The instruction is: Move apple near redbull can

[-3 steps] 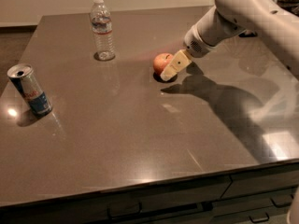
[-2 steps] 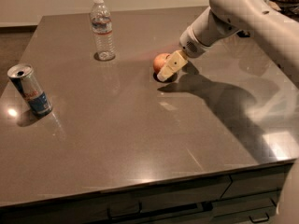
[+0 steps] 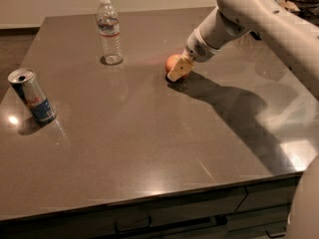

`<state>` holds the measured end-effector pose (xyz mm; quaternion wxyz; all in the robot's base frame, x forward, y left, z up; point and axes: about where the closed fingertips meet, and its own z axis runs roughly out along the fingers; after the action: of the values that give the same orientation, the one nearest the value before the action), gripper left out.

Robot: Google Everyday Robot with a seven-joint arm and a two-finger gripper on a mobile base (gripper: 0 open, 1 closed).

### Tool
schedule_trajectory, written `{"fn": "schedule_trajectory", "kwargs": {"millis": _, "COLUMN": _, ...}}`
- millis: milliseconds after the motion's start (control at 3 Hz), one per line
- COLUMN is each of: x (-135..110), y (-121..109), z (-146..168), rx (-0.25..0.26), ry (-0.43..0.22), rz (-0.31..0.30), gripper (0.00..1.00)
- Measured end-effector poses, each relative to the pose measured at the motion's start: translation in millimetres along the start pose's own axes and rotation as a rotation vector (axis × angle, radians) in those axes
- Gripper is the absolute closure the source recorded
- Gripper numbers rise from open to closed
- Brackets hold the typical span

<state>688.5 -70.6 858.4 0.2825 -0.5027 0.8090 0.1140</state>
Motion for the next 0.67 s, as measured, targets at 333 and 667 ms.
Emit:
{"fn": "schedule_trajectory", "kwargs": {"millis": 333, "x": -6, "y": 8, "z": -2, "rx": -0.018, "ry": -0.007, "rz": -0.026, "gripper": 0.64}}
{"fn": "schedule_trajectory", "kwargs": {"millis": 667, "x": -27, "y": 29, "z": -6, "rx": -0.053, "ry": -0.042, "rz": -0.091, "gripper": 0.88}}
